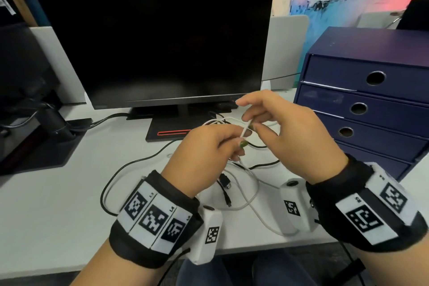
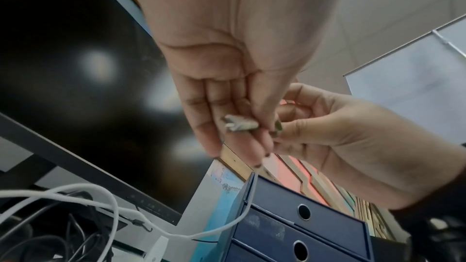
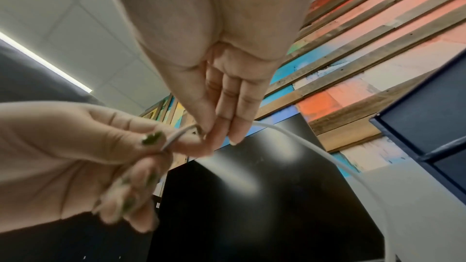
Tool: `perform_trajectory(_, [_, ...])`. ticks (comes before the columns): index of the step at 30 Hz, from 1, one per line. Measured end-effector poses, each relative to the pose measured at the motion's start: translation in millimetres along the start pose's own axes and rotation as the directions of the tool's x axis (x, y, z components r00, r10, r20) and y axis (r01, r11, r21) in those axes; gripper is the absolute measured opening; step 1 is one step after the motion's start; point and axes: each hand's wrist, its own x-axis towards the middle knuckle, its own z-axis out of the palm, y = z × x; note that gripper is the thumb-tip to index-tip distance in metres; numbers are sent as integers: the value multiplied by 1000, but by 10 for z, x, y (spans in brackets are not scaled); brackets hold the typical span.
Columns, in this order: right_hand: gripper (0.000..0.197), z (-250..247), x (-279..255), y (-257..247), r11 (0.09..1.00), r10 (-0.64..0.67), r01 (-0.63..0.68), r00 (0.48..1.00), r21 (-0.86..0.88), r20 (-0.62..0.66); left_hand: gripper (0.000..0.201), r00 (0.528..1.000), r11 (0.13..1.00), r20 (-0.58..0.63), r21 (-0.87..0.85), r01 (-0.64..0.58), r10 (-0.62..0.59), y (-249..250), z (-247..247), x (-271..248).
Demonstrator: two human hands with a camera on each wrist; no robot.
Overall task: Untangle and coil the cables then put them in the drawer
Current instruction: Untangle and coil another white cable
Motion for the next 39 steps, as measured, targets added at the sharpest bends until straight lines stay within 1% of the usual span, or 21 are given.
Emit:
perform_trajectory(1, [44, 15, 15, 8, 1000, -7, 7, 1000, 8, -6, 22, 1000, 999, -3, -42, -22, 22, 4, -7, -13])
perform_trajectory(3, [39, 28, 44, 30, 997, 33, -33, 999, 70, 0, 22, 997, 990, -5, -115, -79, 79, 14, -25, -35])
perform_trajectory(6, [35, 42, 96, 119, 963, 146, -148, 989, 224, 26, 24, 988, 961, 32, -238, -140, 152, 10, -45, -60])
perform_trajectory(8, [28, 81, 133, 217, 940, 227, -227, 973, 257, 27, 27, 979, 934, 43, -312, -175, 198, -1, -67, -68])
perform_trajectory(10, [23, 142, 147, 314, 891, 325, -317, 945, 325, 31, 34, 969, 895, 33, -391, -213, 245, 12, -102, -63])
perform_trajectory(12, [26, 210, 139, 357, 809, 404, -392, 912, 437, 69, 35, 963, 817, -5, -528, -232, 270, 35, -144, -53])
perform_trajectory(13, [29, 244, 127, 361, 779, 418, -408, 904, 477, 90, 33, 963, 778, -32, -583, -235, 267, 43, -163, -44])
perform_trajectory(15, [34, 298, 101, 358, 764, 395, -395, 911, 511, 114, 35, 970, 750, -91, -620, -232, 225, 51, -175, -6])
perform_trajectory(18, [40, 325, 106, 331, 825, 342, -343, 936, 450, 87, 39, 973, 753, -111, -618, -228, 204, 45, -173, 62])
perform_trajectory(20, [41, 308, 134, 322, 874, 328, -314, 944, 371, 29, 35, 970, 757, -99, -610, -235, 222, 54, -179, 86])
perform_trajectory(22, [41, 270, 170, 305, 916, 313, -282, 947, 286, -68, 31, 965, 749, -92, -614, -250, 246, 77, -187, 94])
perform_trajectory(23, [40, 248, 191, 285, 925, 304, -260, 944, 279, -128, 30, 964, 738, -90, -628, -249, 249, 87, -187, 99])
perform_trajectory(25, [26, 200, 233, 224, 890, 327, -224, 920, 396, -216, 28, 966, 715, -86, -656, -240, 246, 96, -179, 122])
perform_trajectory(27, [6, 165, 266, 156, 817, 356, -199, 913, 542, -201, 29, 967, 712, -78, -664, -231, 240, 109, -160, 154])
perform_trajectory(28, [7, 165, 275, 136, 807, 349, -192, 918, 559, -189, 29, 967, 711, -75, -665, -229, 241, 119, -153, 168])
perform_trajectory(29, [11, 184, 278, 134, 826, 324, -184, 929, 532, -181, 30, 967, 713, -77, -662, -232, 243, 136, -146, 179])
perform_trajectory(31, [16, 234, 270, 143, 915, 235, -160, 958, 371, -166, 31, 964, 736, -116, -626, -259, 240, 162, -144, 195])
perform_trajectory(32, [19, 257, 257, 139, 950, 187, -146, 974, 276, -129, 30, 960, 759, -152, -589, -277, 233, 162, -146, 204])
perform_trajectory(34, [29, 288, 229, 123, 986, 113, -109, 993, 126, -24, 30, 948, 819, -234, -485, -307, 217, 123, -154, 230])
perform_trajectory(37, [48, 297, 192, 71, 1000, -7, 10, 988, -17, 156, 34, 922, 890, -324, -327, -317, 210, 36, -149, 252])
perform_trajectory(39, [50, 281, 180, 30, 993, -34, 62, 963, -98, 267, 37, 917, 923, -336, -235, -303, 216, -17, -117, 244])
